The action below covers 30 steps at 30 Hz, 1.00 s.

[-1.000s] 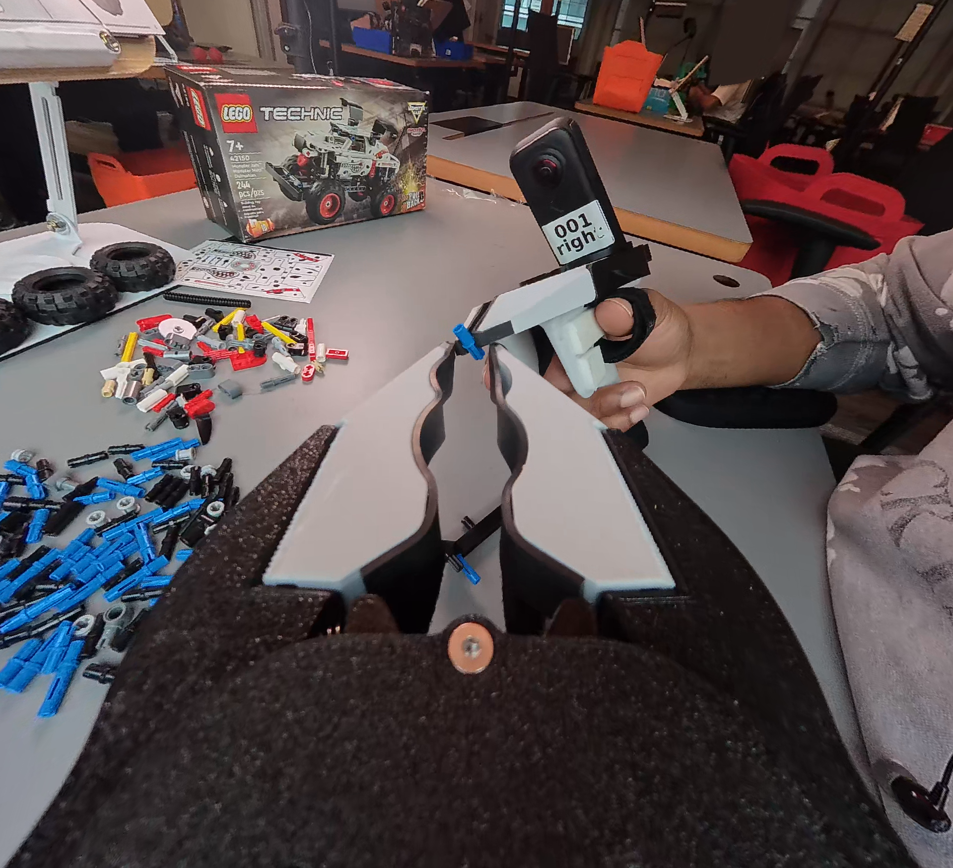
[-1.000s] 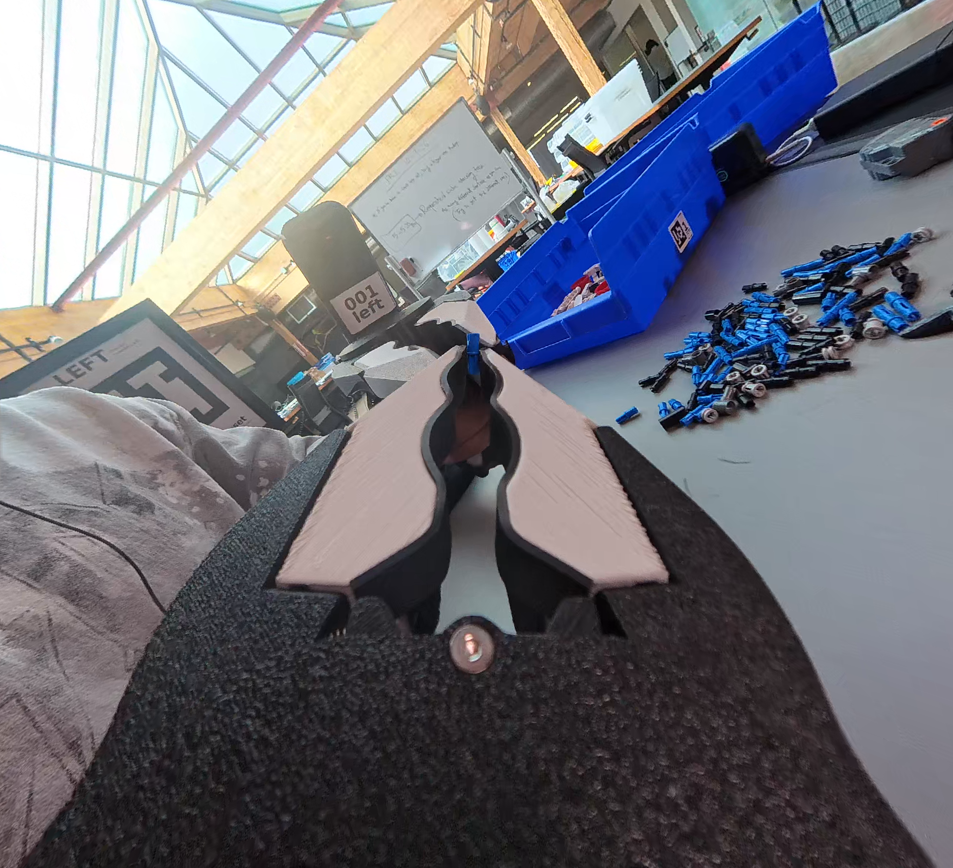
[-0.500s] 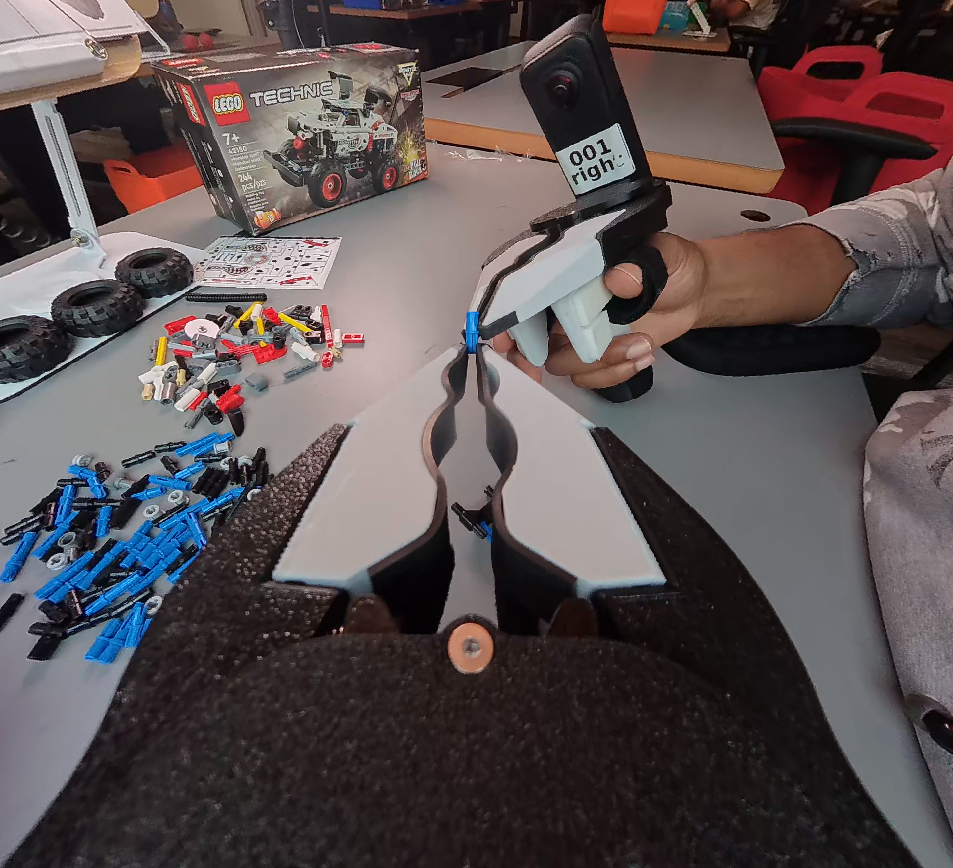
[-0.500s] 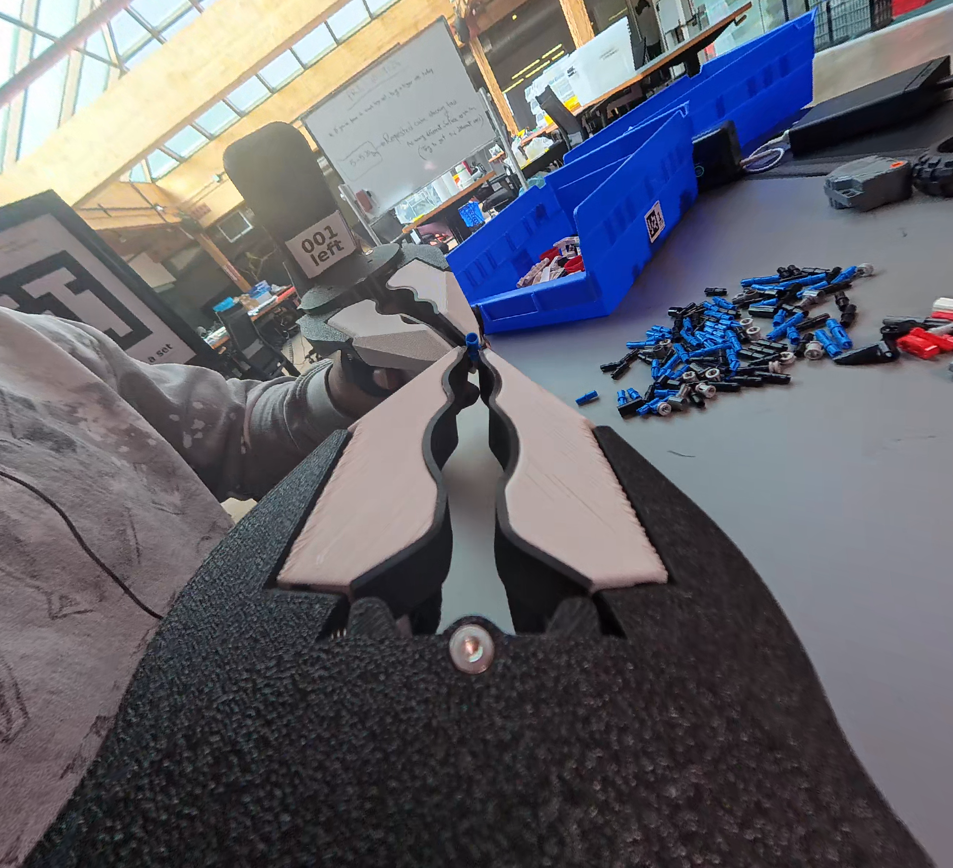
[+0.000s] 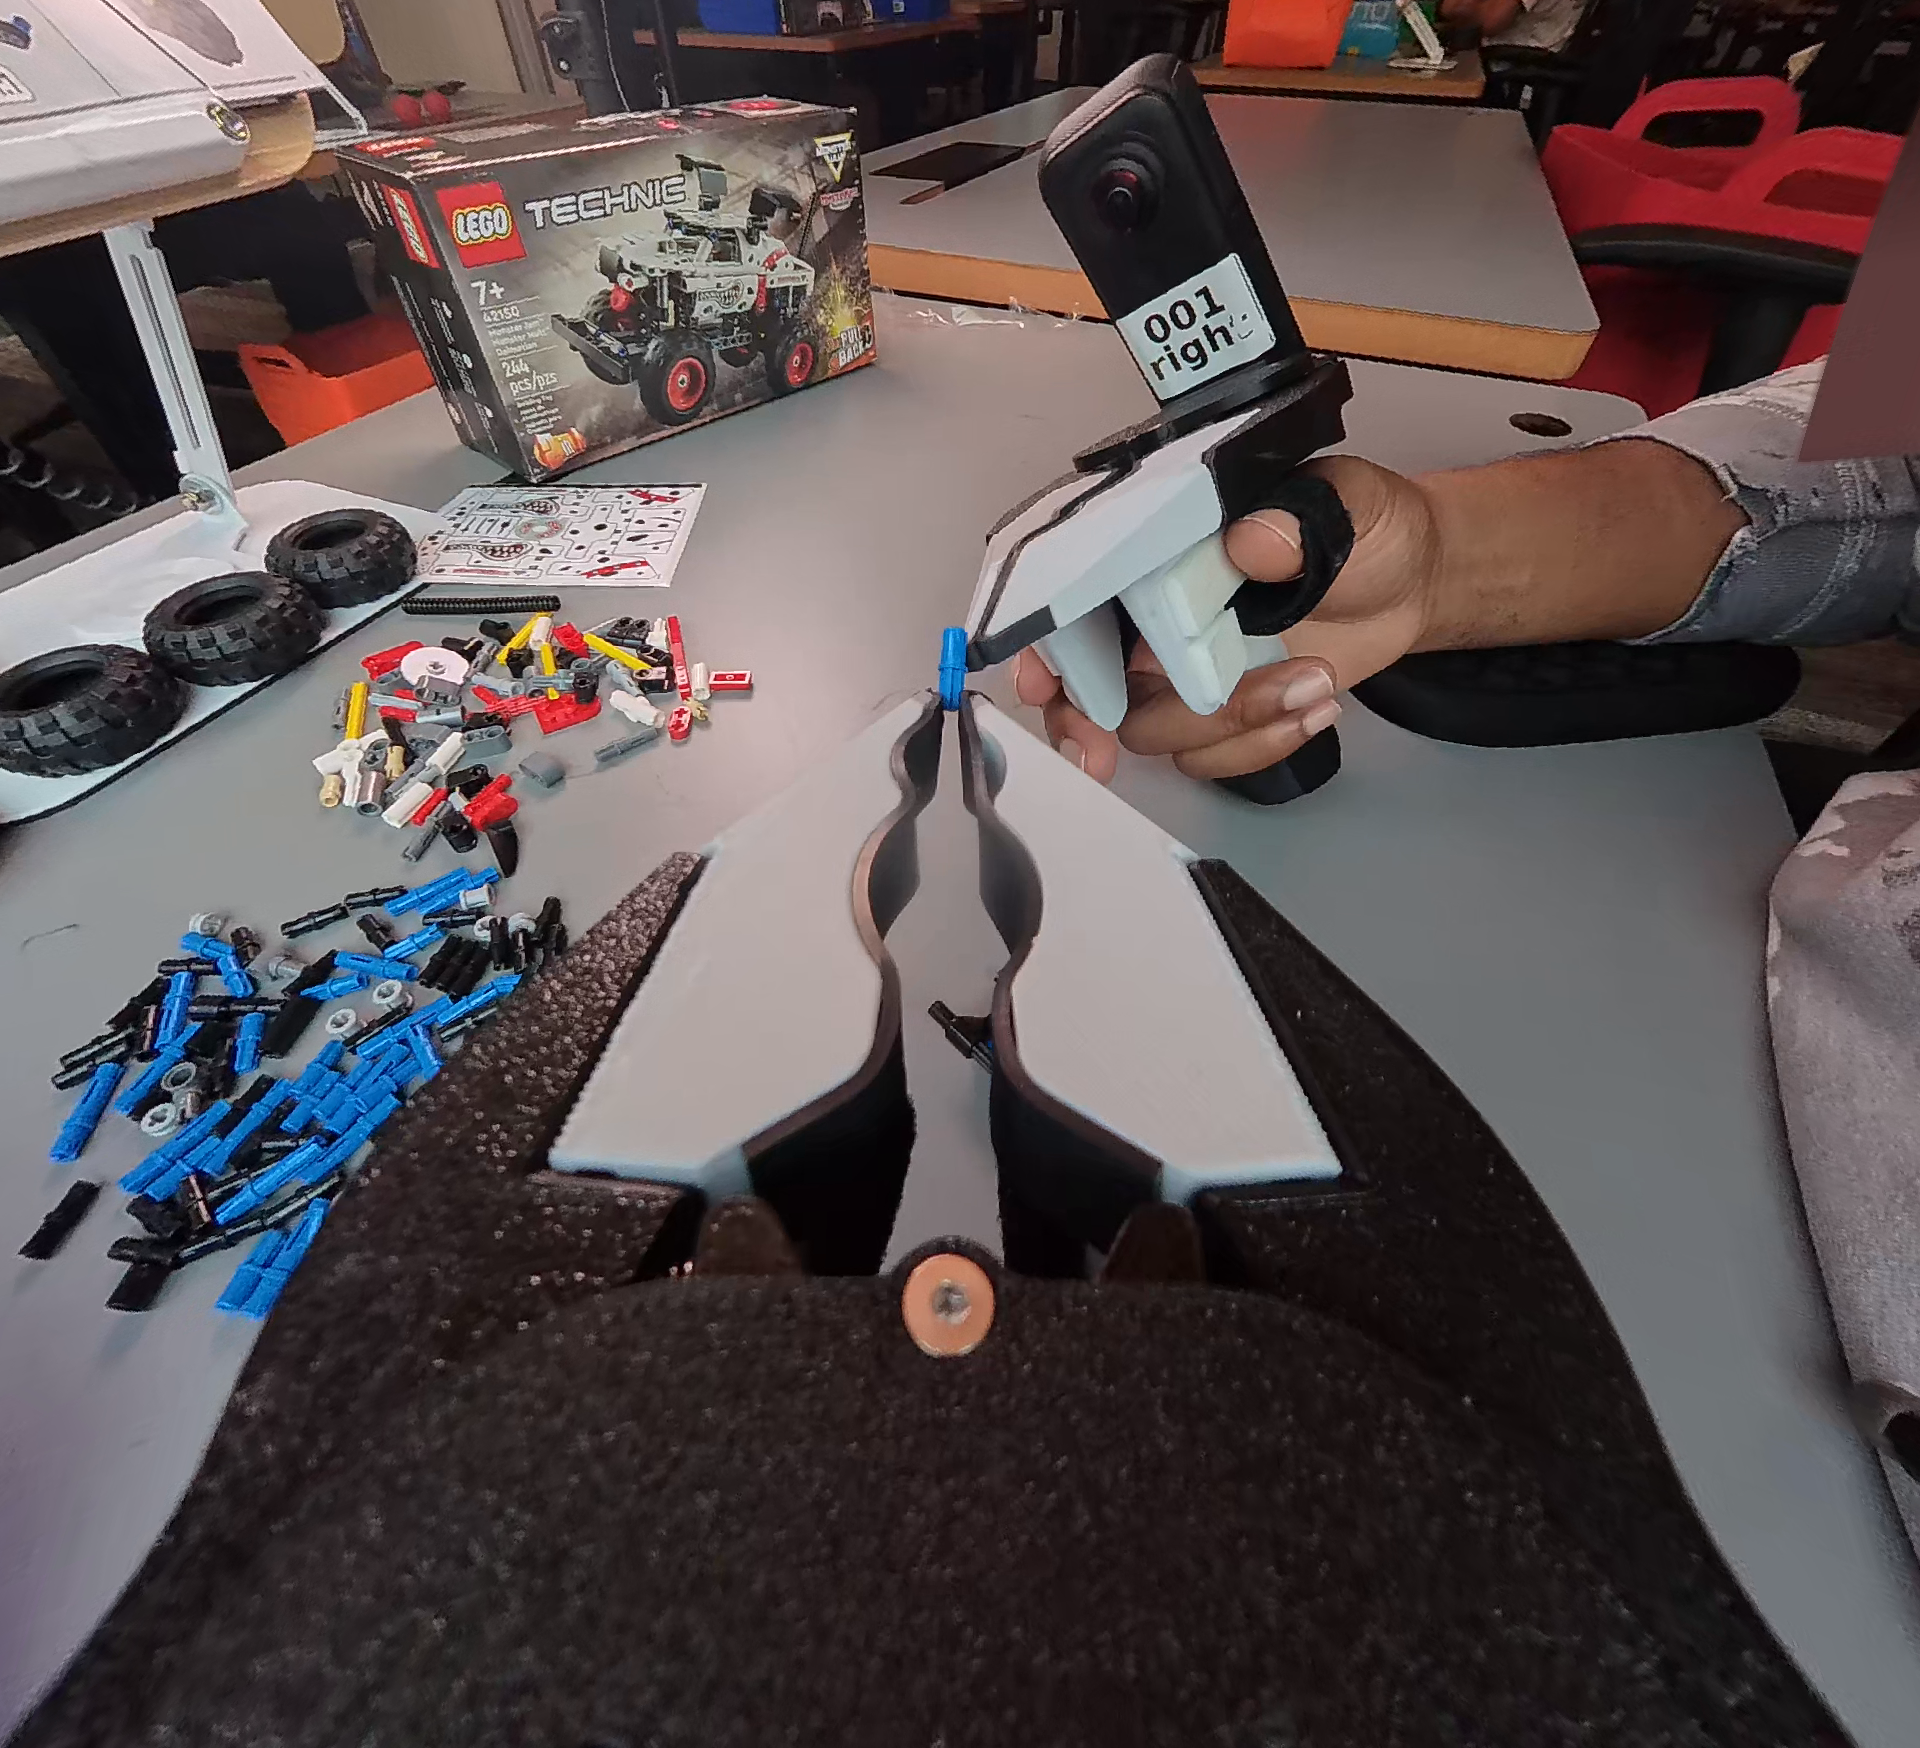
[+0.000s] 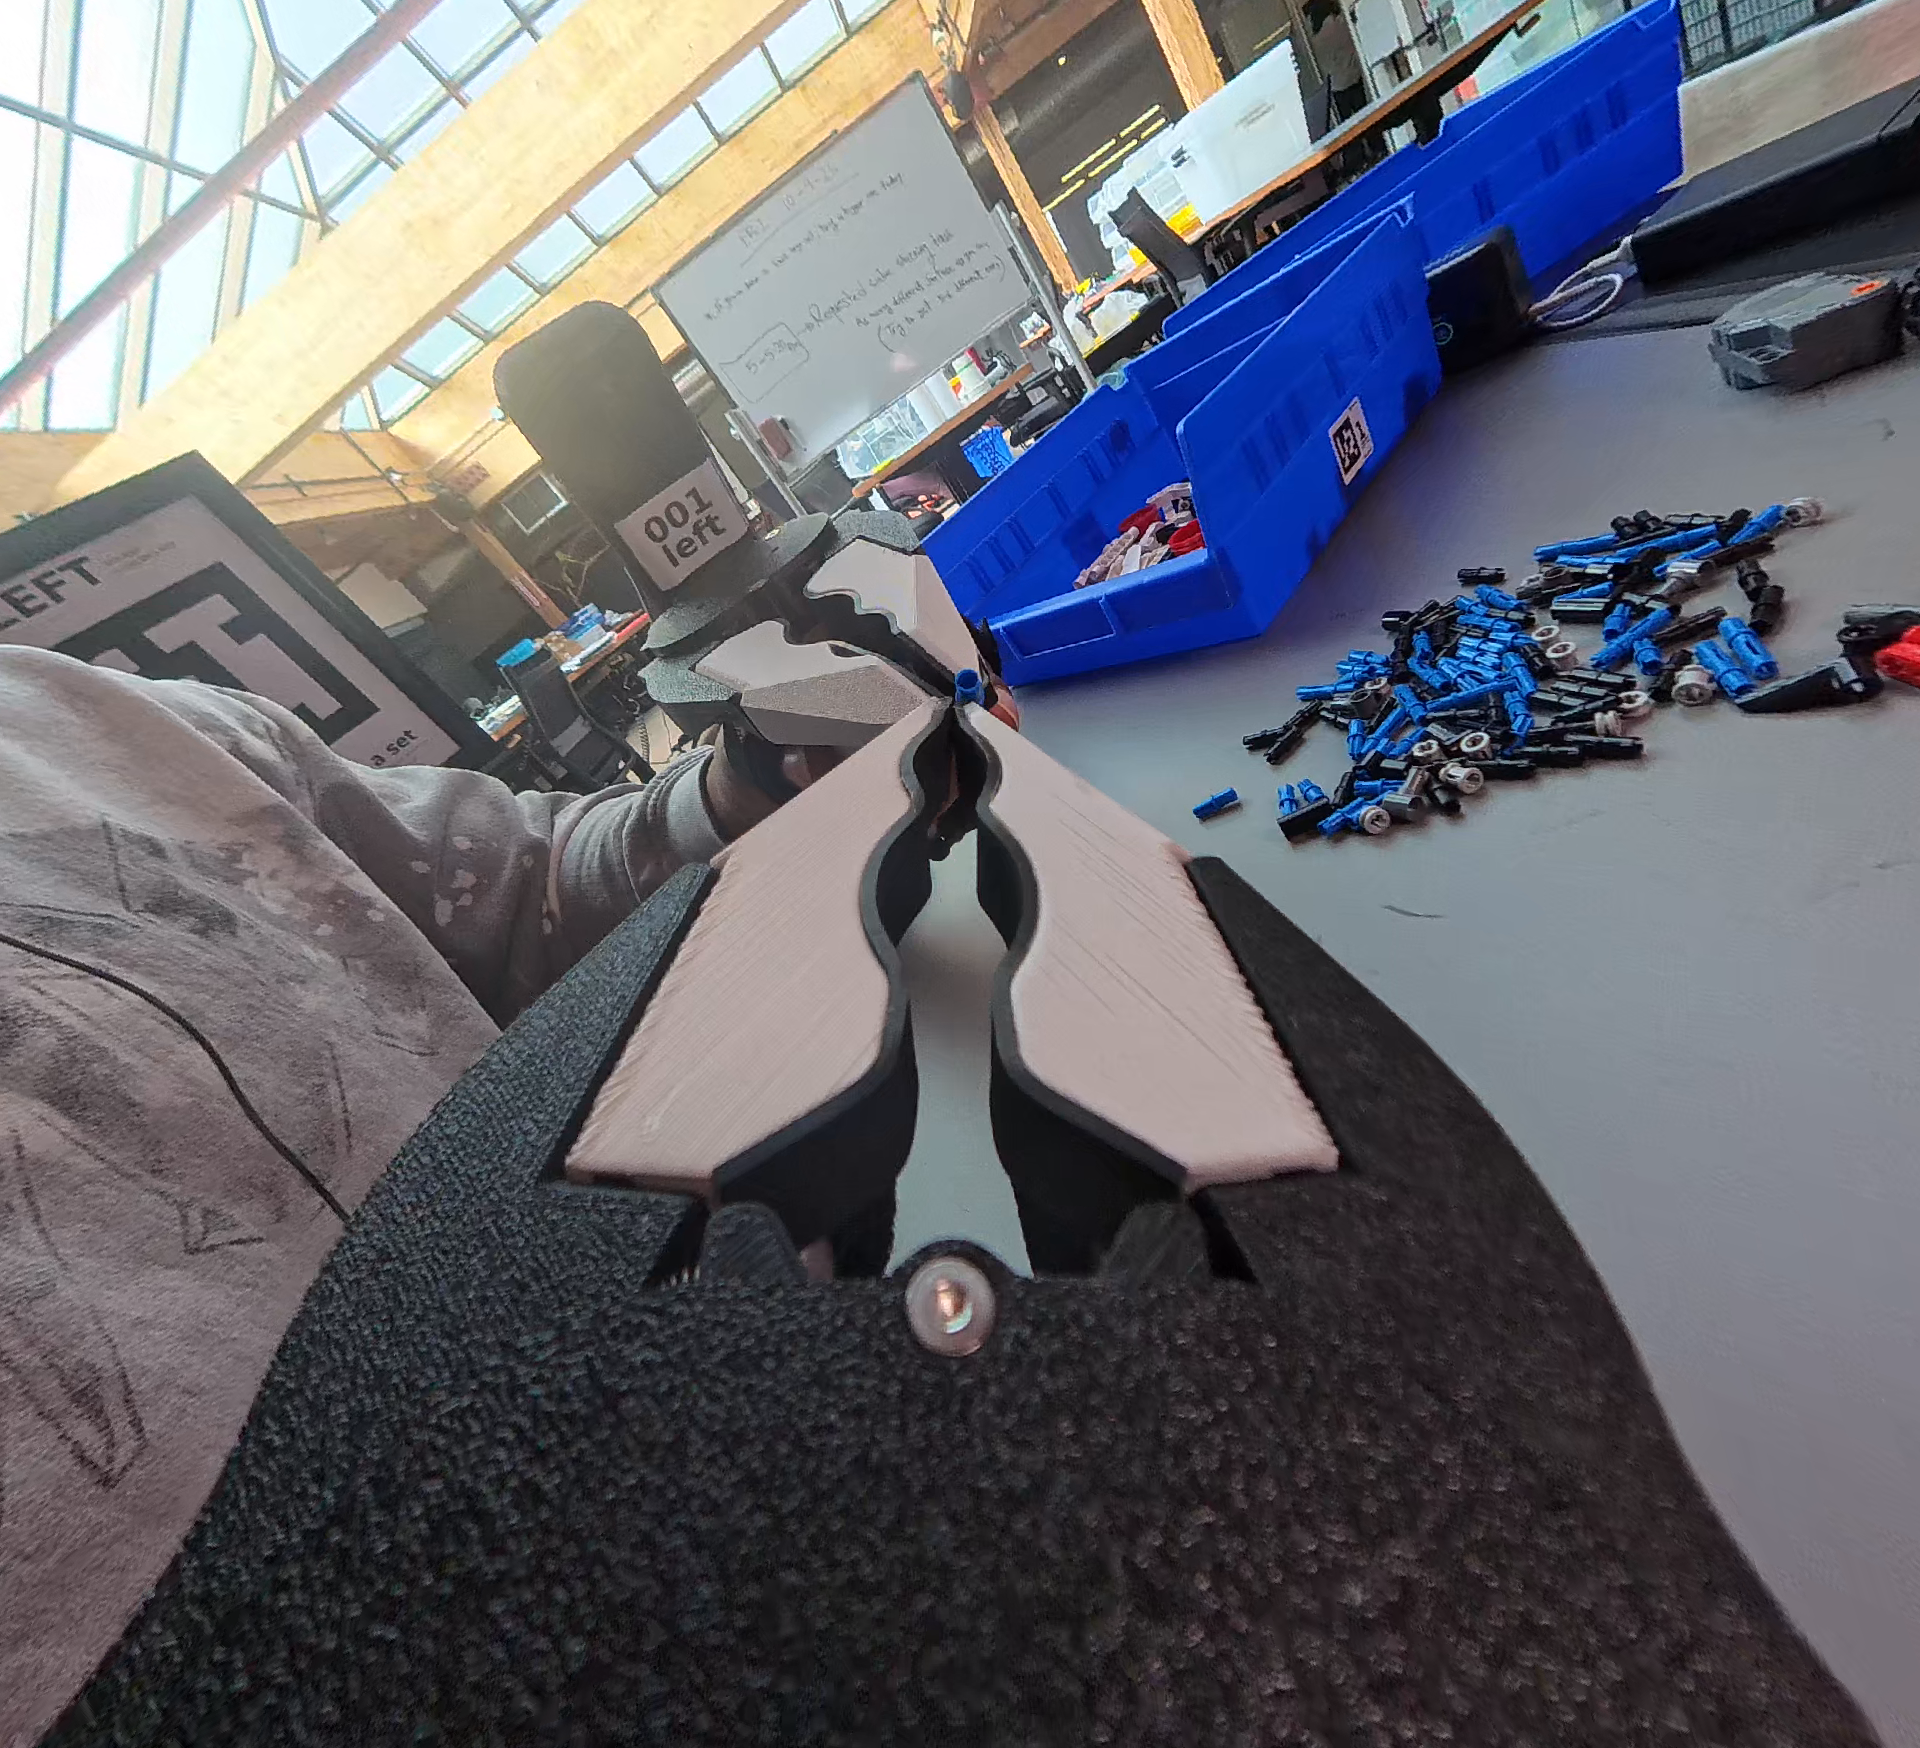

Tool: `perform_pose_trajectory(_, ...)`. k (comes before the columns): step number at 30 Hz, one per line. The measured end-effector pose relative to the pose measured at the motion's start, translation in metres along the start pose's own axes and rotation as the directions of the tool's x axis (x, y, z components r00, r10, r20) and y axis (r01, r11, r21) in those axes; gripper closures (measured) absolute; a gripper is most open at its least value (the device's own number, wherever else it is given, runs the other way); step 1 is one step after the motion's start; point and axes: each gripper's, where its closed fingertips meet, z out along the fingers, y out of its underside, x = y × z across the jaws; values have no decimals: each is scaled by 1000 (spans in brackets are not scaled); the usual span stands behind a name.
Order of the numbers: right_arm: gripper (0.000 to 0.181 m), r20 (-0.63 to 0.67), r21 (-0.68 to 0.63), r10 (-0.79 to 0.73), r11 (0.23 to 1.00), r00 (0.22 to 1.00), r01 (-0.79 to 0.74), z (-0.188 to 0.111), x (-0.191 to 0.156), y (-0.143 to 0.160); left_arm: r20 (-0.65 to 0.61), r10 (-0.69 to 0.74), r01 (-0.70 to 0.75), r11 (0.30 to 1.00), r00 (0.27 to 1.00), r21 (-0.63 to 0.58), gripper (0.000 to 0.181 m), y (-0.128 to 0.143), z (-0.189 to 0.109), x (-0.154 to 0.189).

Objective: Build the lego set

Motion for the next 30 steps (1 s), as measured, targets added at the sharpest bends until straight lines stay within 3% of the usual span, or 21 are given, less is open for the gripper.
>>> perform_pose_trajectory(1,181,-2,-6,-1,1000,1000,1,-1,0,0,0,6,-6,1000,1000,-3,179,0,0,0)
perform_pose_trajectory(6,164,-13,-100,-92,991,996,91,-7,2,3,-16,60,-60,998,998,-30,179,3,-1,4)
perform_pose_trajectory(13,172,53,-294,-265,917,963,269,-10,-5,32,-78,190,-199,972,979,-127,179,19,5,22)
perform_pose_trajectory(30,174,44,-356,-372,862,927,362,-12,1,42,-114,222,-240,952,968,-188,180,33,7,27)
